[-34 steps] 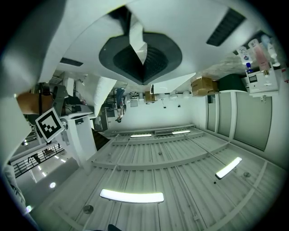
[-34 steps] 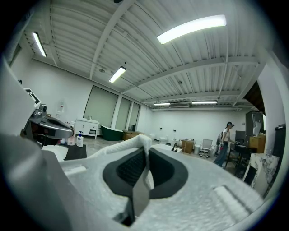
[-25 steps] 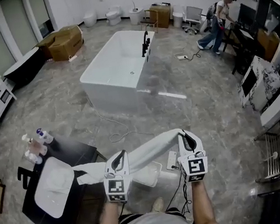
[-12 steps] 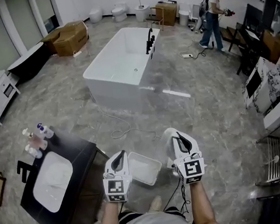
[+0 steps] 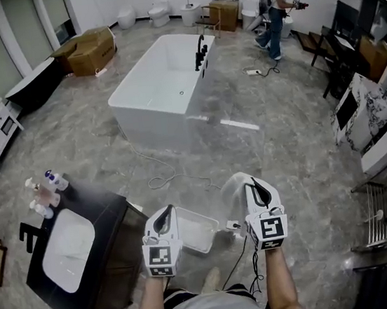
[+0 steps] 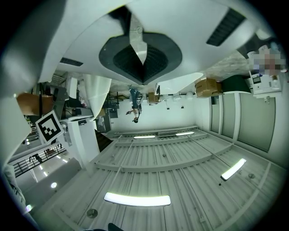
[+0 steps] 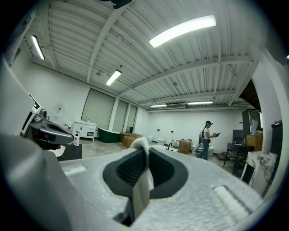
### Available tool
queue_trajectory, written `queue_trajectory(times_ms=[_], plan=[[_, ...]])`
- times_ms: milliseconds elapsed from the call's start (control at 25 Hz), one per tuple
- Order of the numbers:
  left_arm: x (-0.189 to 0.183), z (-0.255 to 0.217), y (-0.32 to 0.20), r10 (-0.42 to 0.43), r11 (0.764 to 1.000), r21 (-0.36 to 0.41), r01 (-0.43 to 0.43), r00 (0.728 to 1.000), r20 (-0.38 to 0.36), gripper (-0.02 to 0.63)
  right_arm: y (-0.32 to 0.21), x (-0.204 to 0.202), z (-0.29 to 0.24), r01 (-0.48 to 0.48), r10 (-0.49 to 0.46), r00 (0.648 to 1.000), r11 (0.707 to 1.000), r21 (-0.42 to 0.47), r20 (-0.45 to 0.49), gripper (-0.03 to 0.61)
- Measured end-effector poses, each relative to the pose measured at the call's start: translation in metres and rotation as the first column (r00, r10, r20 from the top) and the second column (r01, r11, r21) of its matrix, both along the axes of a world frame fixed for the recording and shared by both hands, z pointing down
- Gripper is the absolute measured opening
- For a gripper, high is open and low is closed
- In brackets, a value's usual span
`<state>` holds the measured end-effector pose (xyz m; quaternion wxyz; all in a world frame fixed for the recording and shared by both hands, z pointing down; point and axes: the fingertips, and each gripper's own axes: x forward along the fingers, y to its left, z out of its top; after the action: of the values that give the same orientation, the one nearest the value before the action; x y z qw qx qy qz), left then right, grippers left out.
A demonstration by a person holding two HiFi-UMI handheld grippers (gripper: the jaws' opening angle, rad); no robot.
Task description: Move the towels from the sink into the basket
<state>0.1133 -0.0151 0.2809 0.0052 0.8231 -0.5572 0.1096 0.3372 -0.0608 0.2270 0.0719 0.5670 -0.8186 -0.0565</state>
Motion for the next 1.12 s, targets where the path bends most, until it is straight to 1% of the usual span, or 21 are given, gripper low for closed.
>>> queue_trajectory(times_ms=[120, 280, 400, 560, 680, 880, 1040, 1120], plan=[[0.004, 0.001, 0.002, -0.001, 1.000, -0.003, 0.001, 1.000, -0.001, 0.009, 0.001, -0.006, 0.000, 0.020, -0.020, 1.000, 1.000, 0.001, 0.003, 0.015], [-0.003, 0.000, 0.006, -0.019, 1.000, -0.006, 0.019, 1.000, 0.000, 0.009, 0.002, -0.032, -0.003, 0.075, -0.075, 0.997, 0.997, 0.002, 0.018, 0.015], [-0.020, 0.002, 0.010, -0.042, 0.999, -0.012, 0.042, 0.999, 0.001, 0.009, 0.004, -0.061, 0.000, 0.125, -0.124, 0.992, 0.992, -0.004, 0.023, 0.015], [-0.052, 0.013, 0.015, -0.082, 0.996, -0.035, 0.082, 0.997, 0.003, 0.009, 0.006, -0.106, 0.019, 0.184, -0.183, 0.983, 0.982, -0.042, 0.021, 0.015], [-0.075, 0.030, 0.015, -0.109, 0.992, -0.060, 0.108, 0.994, -0.007, 0.009, 0.006, -0.136, 0.043, 0.221, -0.221, 0.975, 0.972, -0.084, 0.014, 0.015], [-0.105, 0.070, 0.001, -0.113, 0.986, -0.124, 0.111, 0.994, -0.003, 0.009, -0.004, -0.175, 0.098, 0.239, -0.242, 0.970, 0.955, -0.174, 0.007, 0.015], [-0.115, 0.111, -0.002, -0.103, 0.974, -0.203, 0.097, 0.994, -0.021, 0.009, -0.003, -0.193, 0.151, 0.236, -0.243, 0.970, 0.937, -0.256, 0.004, 0.015], [-0.117, 0.132, -0.010, -0.084, 0.972, -0.222, 0.077, 0.996, -0.022, 0.009, -0.011, -0.199, 0.176, 0.228, -0.239, 0.971, 0.933, -0.279, -0.004, 0.015]])
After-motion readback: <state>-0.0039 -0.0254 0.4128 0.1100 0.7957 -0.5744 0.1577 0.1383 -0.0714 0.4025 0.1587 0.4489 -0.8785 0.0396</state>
